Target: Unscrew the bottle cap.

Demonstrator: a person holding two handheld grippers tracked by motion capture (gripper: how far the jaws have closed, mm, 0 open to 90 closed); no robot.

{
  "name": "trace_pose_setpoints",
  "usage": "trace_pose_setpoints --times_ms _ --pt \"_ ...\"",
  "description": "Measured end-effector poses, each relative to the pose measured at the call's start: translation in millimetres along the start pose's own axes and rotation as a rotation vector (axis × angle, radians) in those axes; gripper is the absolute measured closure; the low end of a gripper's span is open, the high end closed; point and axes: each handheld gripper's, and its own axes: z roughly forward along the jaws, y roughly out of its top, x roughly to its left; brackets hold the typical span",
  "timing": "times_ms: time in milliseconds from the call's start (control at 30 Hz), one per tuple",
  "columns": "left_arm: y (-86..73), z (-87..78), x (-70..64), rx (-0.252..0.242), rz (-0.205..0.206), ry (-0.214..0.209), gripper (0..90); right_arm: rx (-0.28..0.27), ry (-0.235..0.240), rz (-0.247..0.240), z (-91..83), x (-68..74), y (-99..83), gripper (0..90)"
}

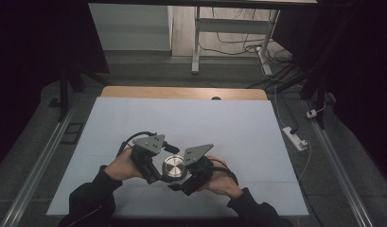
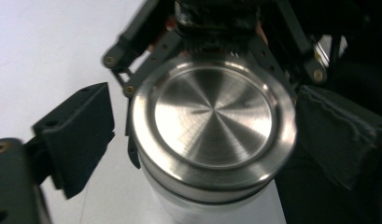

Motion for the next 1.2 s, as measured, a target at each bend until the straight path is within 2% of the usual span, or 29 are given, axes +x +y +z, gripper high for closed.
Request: trace_pose_setpoints --times_ms 33,67,133,200,233,267,333,367,400,433,467,500,567,633,700,767,800,833,867,900,933,967,1000,1033,1067,1100,1133,1167,1200 --pt "0.1 1.7 -2.3 0.004 0.024 -0.008 13.5 0.001 0.0 -0.006 -0.4 0.6 0.6 14.4" --pt "0.1 1.7 -2.3 0.004 0.024 -0.008 17.7 0.001 0.0 -0.006 -0.4 0.6 0.6 14.4" --pt "0.7 2.2 -4.2 -0.005 0.03 0.02 18.3 -0.003 -0.01 -0.003 -0.8 0.7 1.3 14.4" --pt "1.5 2.6 -4.1 -0.015 0.012 0.066 18.7 -0.002 -0.053 0.021 -3.8 -2.5 1.0 14.4" --pt "2.0 4.2 -2.9 -0.03 -0.024 0.115 18.8 -0.007 -0.073 0.035 -4.6 -4.0 0.8 14.4" --pt "2.0 4.2 -2.9 -0.03 -0.024 0.115 18.8 -0.006 -0.097 0.05 -5.5 -5.3 0.9 14.4" --pt "3.1 6.9 -2.1 -0.046 -0.067 0.171 18.9 -0.015 -0.143 0.084 -6.8 -7.9 0.4 14.4" --pt "5.3 11.3 -2.0 -0.057 -0.118 0.235 18.8 -0.017 -0.166 0.103 -7.3 -9.7 0.0 14.4" --pt "5.3 11.3 -2.0 -0.057 -0.118 0.235 18.8 -0.017 -0.166 0.103 -7.3 -9.7 0.0 14.4" --pt "6.3 14.0 -2.3 -0.06 -0.14 0.265 18.8 -0.011 -0.196 0.119 -7.6 -10.7 0.1 14.4" --pt "7.0 16.4 -3.1 -0.067 -0.161 0.296 18.8 -0.009 -0.253 0.139 -8.3 -11.6 -0.5 14.4" --pt "7.7 18.8 -3.6 -0.076 -0.186 0.324 18.8 -0.009 -0.253 0.139 -8.3 -11.6 -0.5 14.4" --pt "8.7 22.5 -3.8 -0.099 -0.233 0.363 18.7 -0.013 -0.296 0.168 -8.7 -13.2 -1.4 14.4" --pt "8.0 22.4 -1.8 -0.138 -0.253 0.342 17.6 -0.016 -0.329 0.177 -8.3 -13.2 -1.6 14.4" --pt "6.6 12.1 3.8 -0.224 -0.271 0.242 6.3 -0.024 -0.333 0.177 -8.2 -11.6 -1.1 14.4" --pt "6.8 6.8 3.5 -0.235 -0.257 0.239 4.3 -0.032 -0.318 0.163 -8.9 -11.6 -1.0 14.4" --pt "7.4 -2.4 3.3 -0.218 -0.226 0.215 1.0 -0.037 -0.308 0.159 -9.4 -11.5 -1.0 14.4" --pt "7.4 -2.4 3.3 -0.218 -0.226 0.215 0.0 -0.039 -0.294 0.152 -9.9 -11.7 -0.9 14.4" --pt "7.2 -6.4 2.6 -0.202 -0.206 0.211 0.2 -0.039 -0.274 0.147 -10.4 -11.6 -0.8 14.4" --pt "6.8 -9.3 2.3 -0.18 -0.185 0.196 0.4 -0.041 -0.246 0.136 -10.9 -11.6 -0.8 14.4" --pt "6.1 -11.3 2.2 -0.157 -0.162 0.171 0.4 -0.041 -0.246 0.136 -10.9 -11.6 -0.8 14.4" --pt "4.5 -12.9 1.5 -0.106 -0.12 0.151 0.9 -0.049 -0.195 0.128 -10.6 -9.8 -0.1 14.4" --pt "4.5 -12.9 1.5 -0.106 -0.12 0.151 1.6 -0.049 -0.195 0.128 -10.6 -9.8 -0.1 14.4" --pt "3.7 -12.4 1.3 -0.083 -0.101 0.132 2.7 -0.045 -0.134 0.107 -9.6 -6.7 1.3 14.4" --pt "3.1 -11.5 0.3 -0.065 -0.08 0.114 2.7 -0.045 -0.134 0.107 -9.6 -6.7 1.3 14.4" --pt "2.3 -9.2 -1.4 -0.041 -0.045 0.091 4.8 -0.04 -0.093 0.086 -7.8 -2.8 3.2 14.4" --pt "2.3 -9.2 -1.4 -0.041 -0.045 0.091 6.4 -0.04 -0.093 0.086 -7.8 -2.8 3.2 14.4" --pt "2.1 -7.9 -2.5 -0.035 -0.028 0.07 8.6 -0.038 -0.06 0.064 -6.1 0.9 4.7 14.4" --pt "2.0 -6.9 -4.3 -0.031 -0.008 0.06 12.5 -0.033 -0.052 0.047 -5.6 2.2 5.3 14.4"
